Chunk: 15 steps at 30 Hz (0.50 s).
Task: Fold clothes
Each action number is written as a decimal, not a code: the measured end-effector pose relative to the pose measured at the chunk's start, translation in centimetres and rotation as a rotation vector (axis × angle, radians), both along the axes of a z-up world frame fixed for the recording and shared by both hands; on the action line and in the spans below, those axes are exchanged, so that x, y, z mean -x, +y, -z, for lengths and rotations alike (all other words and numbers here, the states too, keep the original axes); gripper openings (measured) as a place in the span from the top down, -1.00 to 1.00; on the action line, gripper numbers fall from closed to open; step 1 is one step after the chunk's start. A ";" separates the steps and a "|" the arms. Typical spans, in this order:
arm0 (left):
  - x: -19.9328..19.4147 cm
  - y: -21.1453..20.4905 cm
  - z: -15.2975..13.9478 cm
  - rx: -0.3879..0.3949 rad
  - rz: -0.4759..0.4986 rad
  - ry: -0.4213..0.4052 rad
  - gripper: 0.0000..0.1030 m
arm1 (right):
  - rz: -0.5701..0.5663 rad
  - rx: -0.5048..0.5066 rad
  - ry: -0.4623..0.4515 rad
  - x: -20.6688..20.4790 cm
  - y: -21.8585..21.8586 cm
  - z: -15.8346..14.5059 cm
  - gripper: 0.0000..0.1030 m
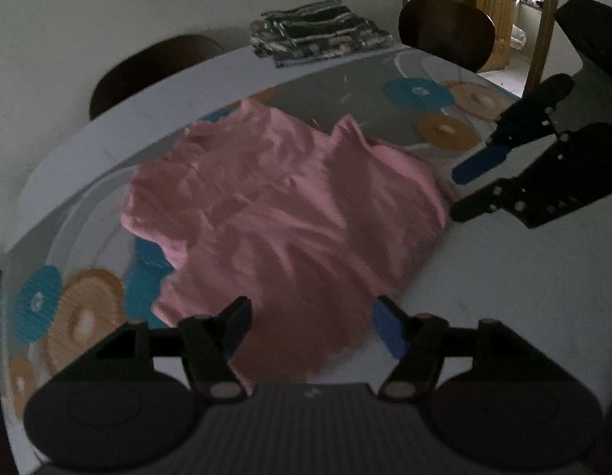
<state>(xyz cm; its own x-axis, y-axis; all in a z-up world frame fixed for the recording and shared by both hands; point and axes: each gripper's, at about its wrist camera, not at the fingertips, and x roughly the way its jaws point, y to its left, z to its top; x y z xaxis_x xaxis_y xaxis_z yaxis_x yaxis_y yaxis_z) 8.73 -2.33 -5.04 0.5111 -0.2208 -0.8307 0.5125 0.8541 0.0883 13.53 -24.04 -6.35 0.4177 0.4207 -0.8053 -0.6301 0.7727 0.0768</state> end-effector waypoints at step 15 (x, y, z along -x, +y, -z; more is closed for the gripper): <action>-0.7 -0.3 2.4 -0.013 0.014 0.032 -0.50 | 0.015 -0.056 0.050 -0.3 -1.3 1.5 0.81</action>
<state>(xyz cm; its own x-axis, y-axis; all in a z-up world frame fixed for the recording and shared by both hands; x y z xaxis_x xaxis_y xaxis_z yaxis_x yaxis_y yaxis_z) 9.47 -2.64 -7.43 0.4811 -0.2173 -0.8493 0.5273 0.8457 0.0823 13.83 -25.35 -7.88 0.3839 0.4598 -0.8008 -0.6131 0.7754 0.1513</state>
